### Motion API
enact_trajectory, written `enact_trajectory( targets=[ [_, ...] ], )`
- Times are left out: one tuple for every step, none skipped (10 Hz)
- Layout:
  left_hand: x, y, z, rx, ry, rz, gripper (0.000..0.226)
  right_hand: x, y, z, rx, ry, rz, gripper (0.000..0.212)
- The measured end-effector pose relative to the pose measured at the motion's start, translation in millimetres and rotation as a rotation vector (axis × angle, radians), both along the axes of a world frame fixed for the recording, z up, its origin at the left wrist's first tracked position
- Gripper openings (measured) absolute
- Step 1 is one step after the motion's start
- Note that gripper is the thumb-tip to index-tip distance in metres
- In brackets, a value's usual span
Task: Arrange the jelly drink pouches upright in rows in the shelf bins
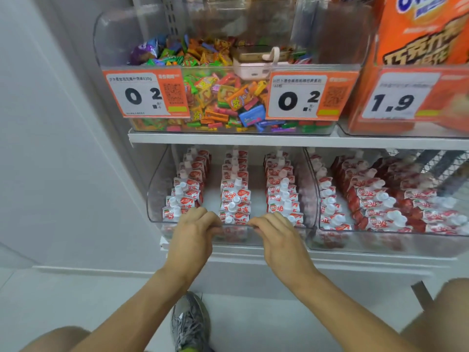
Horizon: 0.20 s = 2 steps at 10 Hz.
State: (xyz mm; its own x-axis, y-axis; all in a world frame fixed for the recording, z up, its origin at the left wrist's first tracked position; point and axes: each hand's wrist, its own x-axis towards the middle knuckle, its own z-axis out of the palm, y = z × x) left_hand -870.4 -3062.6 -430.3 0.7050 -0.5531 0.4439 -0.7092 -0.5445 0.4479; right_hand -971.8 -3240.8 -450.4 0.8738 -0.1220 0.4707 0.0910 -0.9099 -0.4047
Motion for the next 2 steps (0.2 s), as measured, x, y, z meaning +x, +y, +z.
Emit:
enact_trajectory(
  targets=[
    [-2,-3,1,-0.002,0.025,0.028,0.015,1,0,0,0.003,-0.017,0.002,0.044],
    [-3,2,15,0.125,0.128,0.007,0.011,-9,-1,18,0.081,0.06,0.047,0.03]
  ],
)
